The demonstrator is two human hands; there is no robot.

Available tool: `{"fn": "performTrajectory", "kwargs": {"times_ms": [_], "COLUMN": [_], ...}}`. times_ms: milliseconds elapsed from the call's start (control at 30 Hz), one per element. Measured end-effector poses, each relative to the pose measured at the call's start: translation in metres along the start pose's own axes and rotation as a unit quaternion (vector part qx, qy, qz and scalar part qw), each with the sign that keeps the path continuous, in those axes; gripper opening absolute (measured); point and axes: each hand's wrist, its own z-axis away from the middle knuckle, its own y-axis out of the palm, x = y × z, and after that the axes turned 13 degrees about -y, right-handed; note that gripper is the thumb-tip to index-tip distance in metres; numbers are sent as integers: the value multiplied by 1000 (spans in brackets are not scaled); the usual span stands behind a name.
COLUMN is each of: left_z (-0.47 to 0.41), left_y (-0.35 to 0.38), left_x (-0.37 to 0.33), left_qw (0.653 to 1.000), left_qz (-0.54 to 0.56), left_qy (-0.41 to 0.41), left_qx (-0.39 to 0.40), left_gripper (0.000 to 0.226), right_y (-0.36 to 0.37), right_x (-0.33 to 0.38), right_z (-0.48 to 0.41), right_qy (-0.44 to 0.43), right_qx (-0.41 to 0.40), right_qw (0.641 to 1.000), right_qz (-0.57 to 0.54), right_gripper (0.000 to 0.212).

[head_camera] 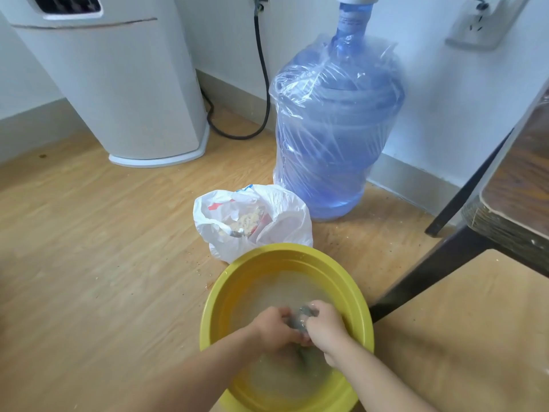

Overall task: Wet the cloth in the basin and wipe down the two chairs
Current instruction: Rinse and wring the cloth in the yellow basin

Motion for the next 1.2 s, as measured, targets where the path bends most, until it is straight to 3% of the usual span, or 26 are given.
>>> {"fn": "performTrajectory", "kwargs": {"times_ms": [67, 200, 300, 367, 433, 533, 700, 833, 933, 1200], "left_z": [-4, -2, 1, 3, 7, 13, 10, 9, 7, 6], "left_y": [2, 0, 0, -2, -7, -15, -13, -17, -21, -27], "left_x": [0, -5, -8, -9, -10, -10, -15, -22, -24, -23], "left_qw": [992, 964, 938, 922, 930, 959, 933, 905, 908, 910], "left_qz": [126, 264, 337, 372, 351, 261, 326, 409, 398, 409], "left_qy": [-2, 27, 67, 71, 83, 103, 22, -19, -27, -42], "left_qx": [5, -23, 33, 79, 72, -49, -151, -114, -125, -56], "left_gripper": [35, 16, 20, 22, 22, 23, 45, 59, 58, 54], "right_y": [-2, -2, 4, 7, 7, 9, 8, -1, -6, -17], "right_x": [3, 15, 23, 25, 25, 25, 31, 39, 40, 56], "right_z": [-2, -2, -1, -4, -11, -15, -17, -16, -14, -1], "right_qy": [36, 16, 8, 12, 30, 40, 39, 57, 45, 79], "right_qx": [-12, -55, -53, -61, -84, -99, -155, -168, -155, -71], "right_qw": [994, 992, 984, 974, 957, 953, 949, 929, 937, 953], "right_qz": [-104, -116, -167, -220, -276, -283, -271, -323, -309, -285], "right_gripper": [26, 15, 33, 28, 23, 22, 15, 16, 18, 34]}}
